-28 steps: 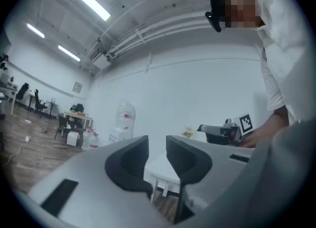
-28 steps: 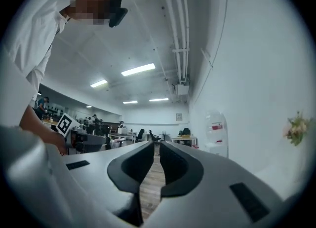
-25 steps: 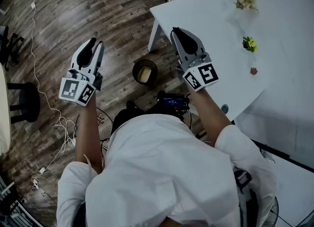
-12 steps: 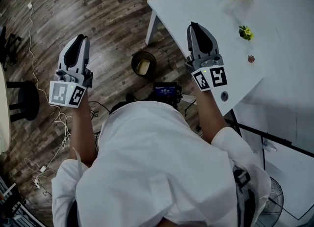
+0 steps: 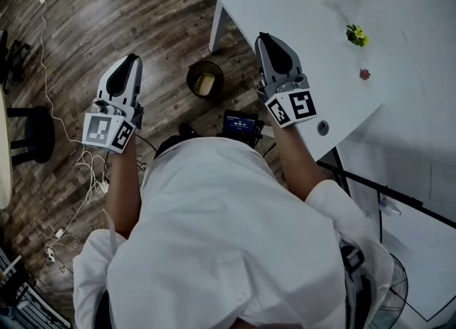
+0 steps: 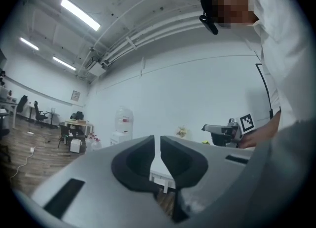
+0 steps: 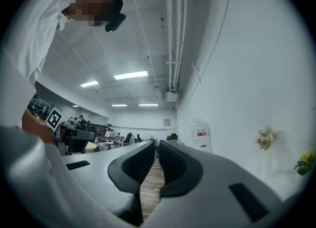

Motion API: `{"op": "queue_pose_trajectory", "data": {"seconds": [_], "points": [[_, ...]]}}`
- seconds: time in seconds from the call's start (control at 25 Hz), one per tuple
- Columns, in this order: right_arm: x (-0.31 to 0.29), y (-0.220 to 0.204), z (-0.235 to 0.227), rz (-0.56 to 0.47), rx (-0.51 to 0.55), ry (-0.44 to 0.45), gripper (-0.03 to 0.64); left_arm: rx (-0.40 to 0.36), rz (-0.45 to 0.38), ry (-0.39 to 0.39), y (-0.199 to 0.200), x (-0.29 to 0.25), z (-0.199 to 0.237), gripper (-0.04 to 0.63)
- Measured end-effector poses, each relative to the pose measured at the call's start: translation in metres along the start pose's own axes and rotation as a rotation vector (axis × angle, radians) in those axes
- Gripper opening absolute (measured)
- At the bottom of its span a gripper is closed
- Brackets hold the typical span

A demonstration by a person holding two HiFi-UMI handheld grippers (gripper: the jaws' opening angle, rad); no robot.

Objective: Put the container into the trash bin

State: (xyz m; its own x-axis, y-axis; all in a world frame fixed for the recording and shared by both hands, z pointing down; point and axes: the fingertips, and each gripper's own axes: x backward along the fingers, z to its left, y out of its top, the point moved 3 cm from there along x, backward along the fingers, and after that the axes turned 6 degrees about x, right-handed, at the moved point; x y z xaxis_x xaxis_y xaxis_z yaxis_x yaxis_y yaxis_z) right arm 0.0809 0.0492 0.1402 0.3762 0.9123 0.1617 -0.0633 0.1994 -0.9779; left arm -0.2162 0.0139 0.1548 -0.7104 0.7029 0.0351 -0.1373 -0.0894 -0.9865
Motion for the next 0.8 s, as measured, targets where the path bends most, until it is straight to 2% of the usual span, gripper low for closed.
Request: {"op": "queue_pose_trajectory", "data": {"seconds": [0.36,0.6,0.8], "points": [[0.063,-0.027,-0.002,0.077,-0.049,0.068,0.051,-0.007,0.021,0.018,-0.013,0.015,-0.074,0.041],[0.113,-0.026,0.001,0.078,-0.073,0.101,0.051,0.015,0.046,0.041,-0.038,0.032,-0.127,0.041],[0.146,-0.034,0.017,0.088,-0.087,0.129,0.046,0.037,0.085,0.065,-0.066,0.053,-0.154,0.041]]}}
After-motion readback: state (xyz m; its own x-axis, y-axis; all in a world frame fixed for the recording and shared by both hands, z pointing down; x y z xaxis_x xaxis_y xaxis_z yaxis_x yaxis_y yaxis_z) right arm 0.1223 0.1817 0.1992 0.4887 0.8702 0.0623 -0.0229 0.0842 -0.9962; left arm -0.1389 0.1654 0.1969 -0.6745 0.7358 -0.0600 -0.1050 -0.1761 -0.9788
